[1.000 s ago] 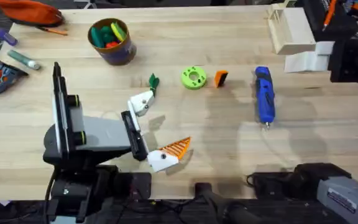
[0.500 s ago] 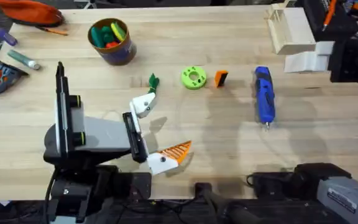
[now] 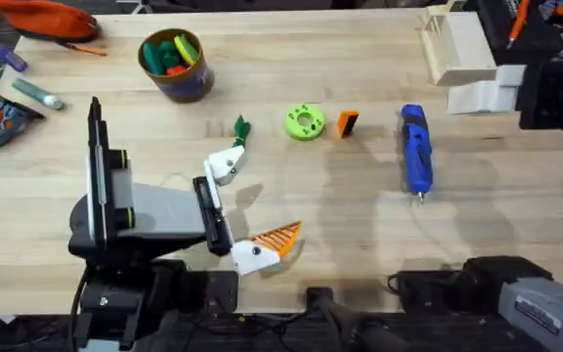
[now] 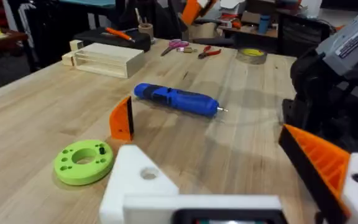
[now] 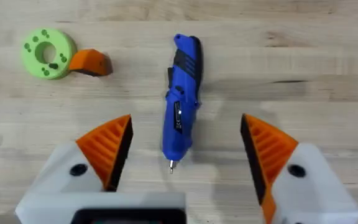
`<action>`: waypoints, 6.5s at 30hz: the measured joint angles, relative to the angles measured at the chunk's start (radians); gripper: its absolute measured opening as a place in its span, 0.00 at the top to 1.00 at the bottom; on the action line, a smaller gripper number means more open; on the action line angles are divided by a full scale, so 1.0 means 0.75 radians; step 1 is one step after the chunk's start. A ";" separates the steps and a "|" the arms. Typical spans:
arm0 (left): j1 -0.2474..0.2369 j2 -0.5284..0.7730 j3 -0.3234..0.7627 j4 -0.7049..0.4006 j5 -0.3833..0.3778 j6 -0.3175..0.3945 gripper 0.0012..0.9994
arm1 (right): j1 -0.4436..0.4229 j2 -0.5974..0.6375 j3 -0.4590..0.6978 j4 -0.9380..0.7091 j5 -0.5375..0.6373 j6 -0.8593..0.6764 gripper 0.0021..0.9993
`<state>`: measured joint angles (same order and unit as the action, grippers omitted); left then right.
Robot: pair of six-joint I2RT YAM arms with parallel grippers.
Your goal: Pick up the gripper from the table and insert it into the empty holder that is missing its gripper. Then pick up a screw, insert it into the mounting hole, and use the screwdriver to tighten it. Finally, clean up the table by picking up the vegetable and placing it into the bucket.
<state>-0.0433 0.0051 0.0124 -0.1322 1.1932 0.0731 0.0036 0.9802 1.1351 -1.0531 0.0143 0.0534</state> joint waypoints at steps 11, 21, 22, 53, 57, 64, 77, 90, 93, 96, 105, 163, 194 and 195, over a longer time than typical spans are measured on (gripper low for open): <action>0.000 0.000 0.000 0.000 0.000 0.000 0.01 | 0.000 0.000 0.000 0.000 0.000 0.000 0.01; 0.000 0.000 0.000 0.000 0.000 0.000 0.01 | 0.000 0.000 0.000 0.000 0.000 0.000 0.01; 0.000 0.000 0.000 0.000 0.000 0.000 0.01 | 0.000 0.000 0.000 0.000 0.000 0.000 0.01; 0.000 0.000 0.000 0.000 0.000 0.003 0.01 | 0.310 0.429 0.285 -0.175 0.009 0.029 0.01; 0.000 0.000 0.000 0.000 0.000 0.003 0.01 | 0.412 0.566 0.388 -0.204 0.026 0.028 0.01; 0.000 0.000 0.000 0.000 0.001 0.003 0.01 | 0.502 0.819 0.607 -0.314 0.031 0.029 0.01; 0.000 0.000 0.000 0.000 0.000 0.003 0.01 | 0.519 1.033 0.665 -0.282 0.035 0.144 0.01; 0.000 0.000 0.000 0.000 0.000 0.003 0.01 | 0.519 1.129 0.671 -0.224 0.002 0.148 0.01; 0.000 0.000 0.000 0.000 0.001 0.003 0.01 | 0.524 1.180 0.671 -0.214 -0.016 0.143 0.02; 0.000 0.000 0.000 0.000 0.000 0.003 0.01 | 0.534 1.214 0.671 -0.192 -0.022 0.132 0.02; 0.000 0.000 0.000 0.000 0.001 0.003 0.01 | 0.570 1.260 0.671 -0.138 0.000 0.119 0.04; 0.000 0.000 0.000 0.000 0.000 0.003 0.01 | 0.582 1.206 0.671 -0.146 0.010 0.196 0.98; 0.000 0.000 0.000 0.000 0.001 0.003 0.01 | 0.487 0.273 -0.230 0.889 -1.127 0.524 0.99; 0.000 0.000 0.000 -0.001 0.001 0.003 0.01 | 0.470 0.264 -0.277 0.952 -1.176 0.562 0.99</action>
<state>-0.0433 0.0051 0.0124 -0.1326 1.1938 0.0756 0.3563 1.1783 0.9272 -0.3394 -0.8678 0.4747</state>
